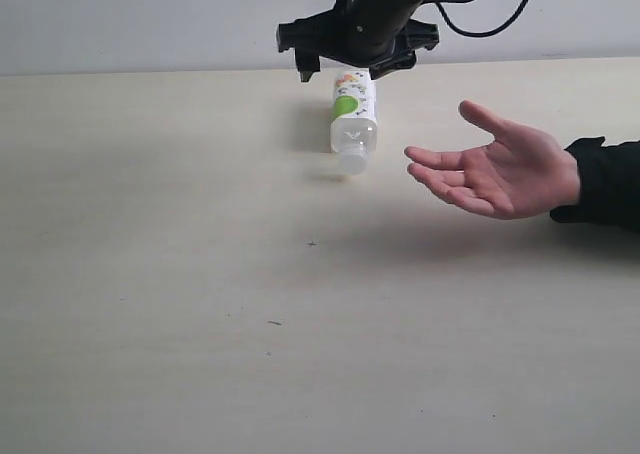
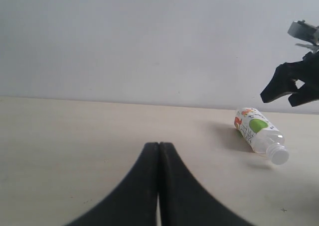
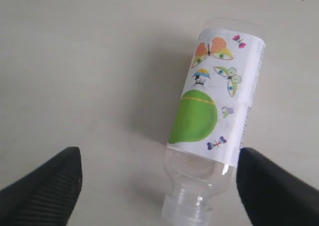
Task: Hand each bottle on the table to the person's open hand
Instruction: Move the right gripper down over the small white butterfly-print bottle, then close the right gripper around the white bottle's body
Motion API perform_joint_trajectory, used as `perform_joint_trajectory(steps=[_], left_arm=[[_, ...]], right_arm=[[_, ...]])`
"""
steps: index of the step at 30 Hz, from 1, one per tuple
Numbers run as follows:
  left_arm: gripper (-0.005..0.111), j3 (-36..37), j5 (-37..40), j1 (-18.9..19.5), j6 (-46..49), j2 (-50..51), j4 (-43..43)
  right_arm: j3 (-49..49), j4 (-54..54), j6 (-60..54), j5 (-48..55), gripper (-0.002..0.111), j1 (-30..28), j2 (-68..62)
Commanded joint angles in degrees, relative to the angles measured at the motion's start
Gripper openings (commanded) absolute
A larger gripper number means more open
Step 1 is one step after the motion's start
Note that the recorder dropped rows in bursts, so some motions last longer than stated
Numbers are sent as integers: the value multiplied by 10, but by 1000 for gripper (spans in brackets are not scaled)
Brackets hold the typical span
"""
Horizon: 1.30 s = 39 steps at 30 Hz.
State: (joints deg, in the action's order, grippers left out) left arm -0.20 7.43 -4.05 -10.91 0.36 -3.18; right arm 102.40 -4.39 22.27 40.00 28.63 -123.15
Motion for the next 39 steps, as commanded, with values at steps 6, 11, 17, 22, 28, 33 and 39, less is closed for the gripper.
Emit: perform_joint_trajectory(steps=[6,11,17,22,28,33,39], left_arm=[[0,2,0,1,1,-4,4],[0,2,0,1,1,-4,4],[0,2,0,1,1,-4,4],[0,2,0,1,1,-4,4],[0,2,0,1,1,-4,4],[0,2,0,1,1,-4,4],[0,2,0,1,1,-4,4]], right_arm=[[44,-113,83,-11,95,1,-59],[67,-122,86,-23,95,-5,-86],[83,-123,90,-21,95,-16,-109],[86,-122,92,-47,95,-20,-129],[86,-122,90,-74,95,-20,-147],[86,-124,93,-93,94,-20,-160],[86,-124,93,-93,83,-20,-166]])
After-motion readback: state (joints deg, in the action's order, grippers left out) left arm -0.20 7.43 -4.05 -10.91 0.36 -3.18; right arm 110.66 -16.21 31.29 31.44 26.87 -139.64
